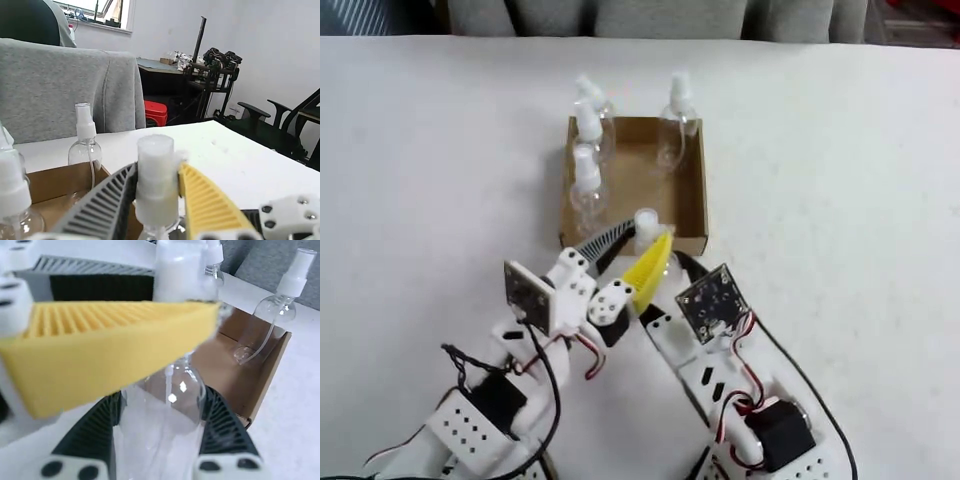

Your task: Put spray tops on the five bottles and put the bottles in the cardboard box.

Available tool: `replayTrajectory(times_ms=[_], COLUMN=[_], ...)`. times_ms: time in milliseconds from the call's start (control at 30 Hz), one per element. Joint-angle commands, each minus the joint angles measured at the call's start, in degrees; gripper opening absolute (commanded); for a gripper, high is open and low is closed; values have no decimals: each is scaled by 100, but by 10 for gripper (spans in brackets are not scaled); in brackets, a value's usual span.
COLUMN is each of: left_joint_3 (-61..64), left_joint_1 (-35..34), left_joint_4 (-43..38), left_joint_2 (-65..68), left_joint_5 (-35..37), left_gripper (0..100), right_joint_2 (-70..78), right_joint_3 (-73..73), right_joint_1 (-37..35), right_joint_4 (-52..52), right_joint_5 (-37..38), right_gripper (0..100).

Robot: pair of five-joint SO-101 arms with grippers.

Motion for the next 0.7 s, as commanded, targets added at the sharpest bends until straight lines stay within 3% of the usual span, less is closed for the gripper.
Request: replayTrajectory(times_ms=[0, 367, 667], left_joint_3=[114, -167, -193], left_joint_1=[57, -470, -453], left_joint_4=[-158, -158, 70], left_joint_2=[-57, -57, -75], left_joint_5=[-9, 448, 440], left_gripper=[261, 295, 298], right_joint_2=[-48, -48, -40], right_joint_3=[-325, -325, -316], right_joint_1=[136, 136, 136], right_joint_4=[-40, -57, -66], right_joint_5=[0, 0, 0], right_gripper=[15, 15, 15])
